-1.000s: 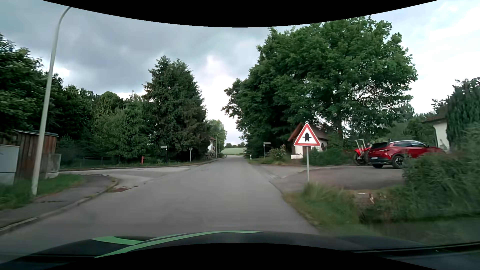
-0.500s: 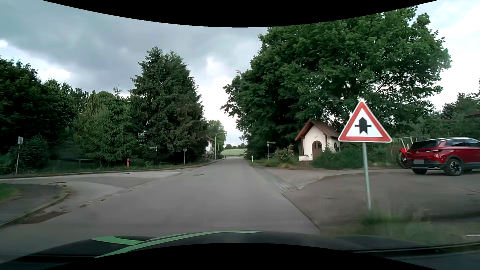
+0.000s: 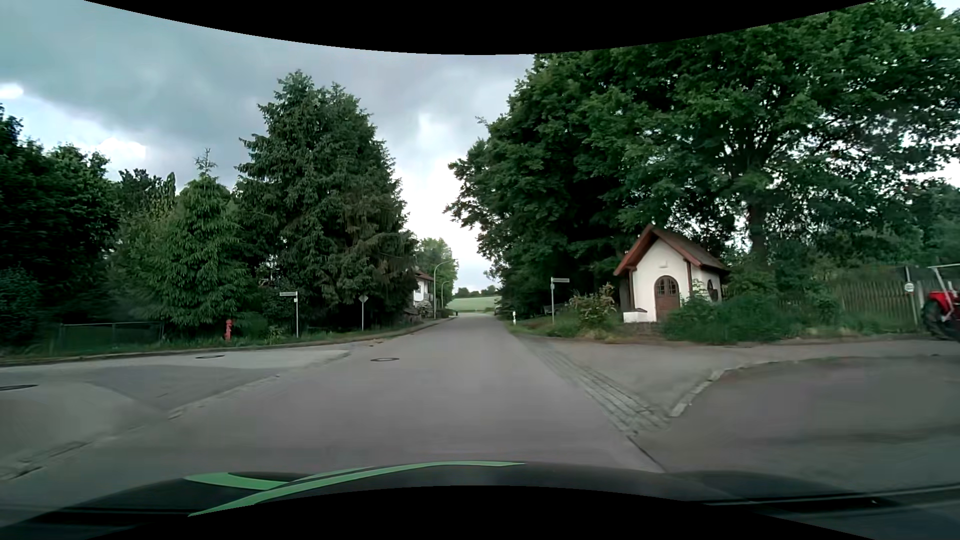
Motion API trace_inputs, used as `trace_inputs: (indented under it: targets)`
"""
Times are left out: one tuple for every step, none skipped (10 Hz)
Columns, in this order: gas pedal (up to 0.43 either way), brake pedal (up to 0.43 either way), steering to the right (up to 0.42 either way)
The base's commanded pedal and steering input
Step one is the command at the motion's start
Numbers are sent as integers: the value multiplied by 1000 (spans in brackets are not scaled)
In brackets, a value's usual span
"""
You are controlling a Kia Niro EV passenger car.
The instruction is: Follow the waypoints while adhering to traffic rules and regulations
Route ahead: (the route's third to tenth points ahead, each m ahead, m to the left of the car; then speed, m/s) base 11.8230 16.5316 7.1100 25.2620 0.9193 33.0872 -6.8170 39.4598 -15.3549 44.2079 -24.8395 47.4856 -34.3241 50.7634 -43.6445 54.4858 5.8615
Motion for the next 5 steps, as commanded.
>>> trace_inputs:
  targets:
    - [28,0,-86]
    - [28,0,-107]
    - [39,0,-131]
    - [39,0,-152]
    - [39,0,-170]
